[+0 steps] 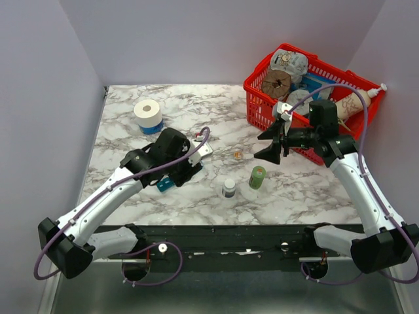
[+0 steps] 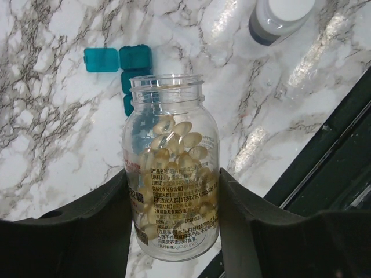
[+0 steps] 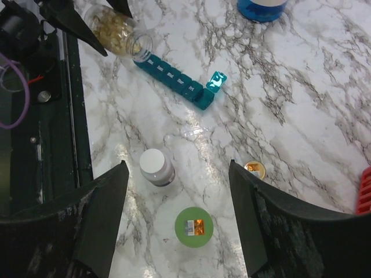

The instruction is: Sort the pills into containers

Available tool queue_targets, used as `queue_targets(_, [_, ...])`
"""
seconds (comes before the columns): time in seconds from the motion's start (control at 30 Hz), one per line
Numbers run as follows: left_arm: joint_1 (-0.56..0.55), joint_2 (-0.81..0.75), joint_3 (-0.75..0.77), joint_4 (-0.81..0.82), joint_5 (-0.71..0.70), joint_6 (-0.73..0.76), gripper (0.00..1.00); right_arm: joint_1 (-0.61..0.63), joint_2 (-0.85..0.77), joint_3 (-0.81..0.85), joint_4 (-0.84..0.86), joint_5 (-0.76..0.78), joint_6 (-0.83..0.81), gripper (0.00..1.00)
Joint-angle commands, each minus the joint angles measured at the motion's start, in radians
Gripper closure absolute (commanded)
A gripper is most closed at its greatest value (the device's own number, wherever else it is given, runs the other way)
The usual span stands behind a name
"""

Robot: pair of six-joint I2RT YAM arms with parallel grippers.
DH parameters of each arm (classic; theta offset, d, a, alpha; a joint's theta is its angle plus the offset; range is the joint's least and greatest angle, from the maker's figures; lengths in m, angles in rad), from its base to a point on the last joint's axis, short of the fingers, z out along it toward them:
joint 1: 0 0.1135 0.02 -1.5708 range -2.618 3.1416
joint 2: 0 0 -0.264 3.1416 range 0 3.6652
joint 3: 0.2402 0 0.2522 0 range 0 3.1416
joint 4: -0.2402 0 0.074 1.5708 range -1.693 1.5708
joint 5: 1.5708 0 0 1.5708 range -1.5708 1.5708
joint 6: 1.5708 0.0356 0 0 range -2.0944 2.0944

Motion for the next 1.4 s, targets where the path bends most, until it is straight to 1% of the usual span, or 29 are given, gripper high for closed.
queue_targets(0.0, [-0.006,-0.084,-0.087,0.138,0.019,0.014,1.00,-0.006,-0.002,-0.010,0.035,-0.045,0.001,0.21])
queue_targets(0.03, [0.003,-0.097,-0.106,0.156,0.040,0.015,1.00,-0.006,-0.004,-0.013,0.035,-0.045,0.002,0.21])
queue_targets(0.1, [-0.005,-0.069,-0.094,0.129,0.036,0.030,1.00,-0.007,-0.005,-0.022,0.037,-0.047,0.001,0.21])
queue_targets(0.13, [-0.008,-0.066,-0.105,0.136,0.016,0.045,1.00,-0.007,-0.006,-0.025,0.040,-0.045,0.001,0.21])
queue_targets(0.17, [-0.008,-0.068,-0.126,0.147,-0.036,0.065,1.00,-0.007,-0.006,-0.027,0.043,-0.044,0.001,0.21])
queue_targets(0.2, [0.006,-0.063,-0.166,0.147,-0.055,0.097,1.00,-0.007,-0.001,-0.027,0.044,-0.044,0.001,0.21])
queue_targets(0.27, [0.010,-0.042,-0.166,0.142,-0.070,0.128,1.00,-0.006,0.004,-0.027,0.045,-0.042,0.002,0.21])
queue_targets(0.4, [0.049,-0.057,-0.237,0.291,-0.008,0.203,1.00,-0.007,0.019,-0.036,0.045,-0.052,0.001,0.21])
queue_targets(0.53, [0.142,0.003,-0.234,0.322,0.019,0.263,1.00,-0.007,0.024,-0.050,0.049,-0.055,-0.005,0.21])
queue_targets(0.67, [0.179,0.053,-0.243,0.371,0.040,0.331,1.00,-0.006,0.030,-0.065,0.055,-0.053,-0.010,0.21])
queue_targets(0.93, [0.192,0.211,-0.186,0.379,0.066,0.435,1.00,-0.007,0.048,-0.087,0.074,-0.044,-0.007,0.21])
queue_targets(1.07, [0.192,0.282,-0.156,0.366,0.046,0.446,1.00,-0.007,0.044,-0.090,0.074,-0.032,-0.008,0.21])
queue_targets(1.37, [0.191,0.363,-0.099,0.330,0.019,0.447,1.00,-0.007,0.042,-0.087,0.074,-0.019,-0.002,0.21])
